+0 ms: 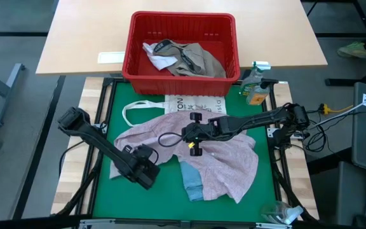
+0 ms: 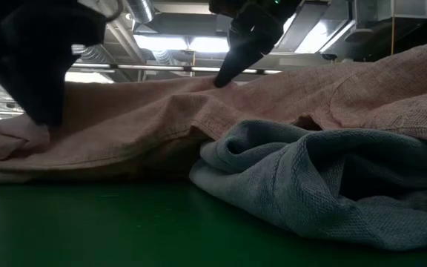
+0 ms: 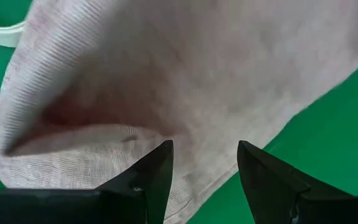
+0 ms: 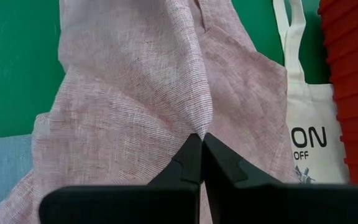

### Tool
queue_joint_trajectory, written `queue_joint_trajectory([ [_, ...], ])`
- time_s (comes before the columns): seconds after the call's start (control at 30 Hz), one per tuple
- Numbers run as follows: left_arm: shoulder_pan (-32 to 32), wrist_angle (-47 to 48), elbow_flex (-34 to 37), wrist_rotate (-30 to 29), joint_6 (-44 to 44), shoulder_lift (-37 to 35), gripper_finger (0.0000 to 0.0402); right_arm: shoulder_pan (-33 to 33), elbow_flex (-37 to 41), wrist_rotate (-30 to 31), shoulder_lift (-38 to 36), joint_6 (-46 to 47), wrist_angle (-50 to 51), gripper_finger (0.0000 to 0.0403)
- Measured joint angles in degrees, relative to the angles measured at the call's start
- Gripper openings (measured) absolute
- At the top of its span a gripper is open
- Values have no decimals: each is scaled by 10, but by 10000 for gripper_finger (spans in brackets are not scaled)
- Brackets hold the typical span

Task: Fold Laundry from Bin
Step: Fold the pink shirt from the red laundry basket

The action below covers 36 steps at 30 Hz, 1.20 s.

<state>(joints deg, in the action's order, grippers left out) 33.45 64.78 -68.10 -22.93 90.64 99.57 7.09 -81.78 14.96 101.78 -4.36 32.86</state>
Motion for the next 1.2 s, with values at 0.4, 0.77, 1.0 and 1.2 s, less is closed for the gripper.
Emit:
queue_joint_trajectory([
  [0.4, -12, 35, 0, 31, -39, 57, 164, 0, 0, 0, 0, 0, 2, 7],
  [0.77, -15, 148, -14, 53, -39, 42, 10, 0, 0, 0, 0, 0, 2, 7],
  [1.0, -13, 250, -32, 74, -36, 40, 8, 0, 0, 0, 0, 0, 2, 7],
  [1.2, -12, 250, -32, 77, -38, 39, 22, 0, 0, 7, 0, 0, 2, 7],
])
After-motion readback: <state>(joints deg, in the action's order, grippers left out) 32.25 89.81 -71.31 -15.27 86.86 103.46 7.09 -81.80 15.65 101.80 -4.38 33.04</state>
